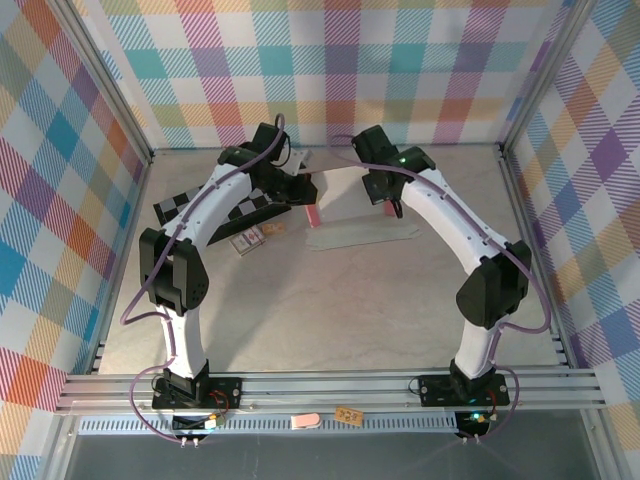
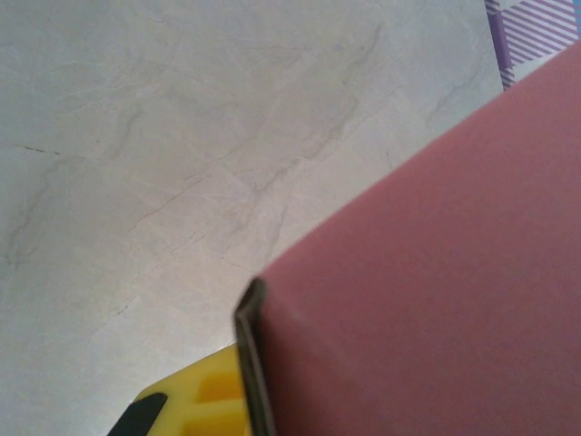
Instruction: Fold the paper box
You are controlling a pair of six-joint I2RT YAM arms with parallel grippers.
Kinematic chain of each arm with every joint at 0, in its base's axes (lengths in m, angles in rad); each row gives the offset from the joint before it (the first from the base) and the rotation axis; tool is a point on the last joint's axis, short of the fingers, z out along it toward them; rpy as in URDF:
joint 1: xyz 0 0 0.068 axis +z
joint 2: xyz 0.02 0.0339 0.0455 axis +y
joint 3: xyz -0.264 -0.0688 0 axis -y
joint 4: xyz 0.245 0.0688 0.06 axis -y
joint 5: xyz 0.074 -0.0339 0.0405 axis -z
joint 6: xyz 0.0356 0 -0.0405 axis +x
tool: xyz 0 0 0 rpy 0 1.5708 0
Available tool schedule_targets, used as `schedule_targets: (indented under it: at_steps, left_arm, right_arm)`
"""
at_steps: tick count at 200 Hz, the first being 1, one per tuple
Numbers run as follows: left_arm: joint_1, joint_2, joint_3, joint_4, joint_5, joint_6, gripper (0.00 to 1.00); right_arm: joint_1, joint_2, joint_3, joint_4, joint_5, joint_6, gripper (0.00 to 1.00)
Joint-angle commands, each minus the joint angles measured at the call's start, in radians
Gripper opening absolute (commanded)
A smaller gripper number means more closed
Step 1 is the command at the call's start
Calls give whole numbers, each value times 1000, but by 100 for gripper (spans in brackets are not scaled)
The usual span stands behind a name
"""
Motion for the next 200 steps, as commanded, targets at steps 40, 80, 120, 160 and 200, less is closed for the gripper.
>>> schedule_targets:
  at_steps: [40, 80, 120, 160, 200]
  left_arm:
    - [-10, -79, 22, 111, 86, -67, 0]
    - [-4, -88, 0, 157, 99, -101, 0]
    - [15, -101, -26, 201, 122, -134, 0]
    - [19, -99, -26, 207, 125, -138, 0]
    - [21, -98, -25, 205, 132, -136, 0]
  right_arm:
    - [1, 5, -12, -73, -133, 14, 8]
    - [-11, 8, -47, -73, -258, 65, 13]
    - [-58, -33, -104, -42, -331, 83, 17]
    - [-73, -46, -134, -29, -351, 80, 22]
    - [-96, -54, -158, -9, -363, 87, 26]
